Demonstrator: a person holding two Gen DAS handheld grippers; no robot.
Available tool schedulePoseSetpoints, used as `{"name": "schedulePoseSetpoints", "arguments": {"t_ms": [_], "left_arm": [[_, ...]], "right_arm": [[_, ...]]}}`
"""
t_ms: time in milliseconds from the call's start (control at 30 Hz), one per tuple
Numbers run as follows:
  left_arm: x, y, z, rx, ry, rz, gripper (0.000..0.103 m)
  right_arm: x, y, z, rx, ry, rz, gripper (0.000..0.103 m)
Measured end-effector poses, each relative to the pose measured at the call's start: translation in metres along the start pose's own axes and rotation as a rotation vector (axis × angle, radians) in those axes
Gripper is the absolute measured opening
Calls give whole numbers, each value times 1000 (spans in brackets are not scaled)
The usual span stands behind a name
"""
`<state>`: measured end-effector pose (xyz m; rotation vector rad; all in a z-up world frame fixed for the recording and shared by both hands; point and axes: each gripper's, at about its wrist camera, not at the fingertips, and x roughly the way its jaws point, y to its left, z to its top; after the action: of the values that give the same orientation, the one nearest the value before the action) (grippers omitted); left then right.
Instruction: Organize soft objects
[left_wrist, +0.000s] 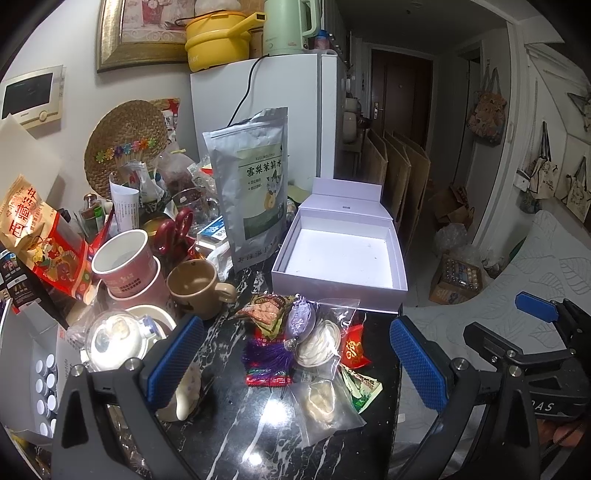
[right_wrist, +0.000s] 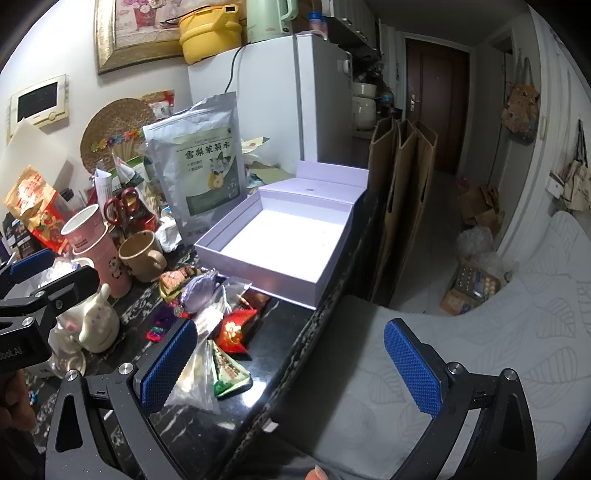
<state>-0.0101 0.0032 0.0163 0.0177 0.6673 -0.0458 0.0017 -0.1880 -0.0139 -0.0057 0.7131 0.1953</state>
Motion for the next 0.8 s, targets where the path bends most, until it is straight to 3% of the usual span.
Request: {"name": "schedulePoseSetpoints", "arguments": {"t_ms": [800], "left_arm": [[-9,-4,-1,13,-20,-8,103]], "right_arm": [[-3,0,0,-3,-6,1,103]]}}
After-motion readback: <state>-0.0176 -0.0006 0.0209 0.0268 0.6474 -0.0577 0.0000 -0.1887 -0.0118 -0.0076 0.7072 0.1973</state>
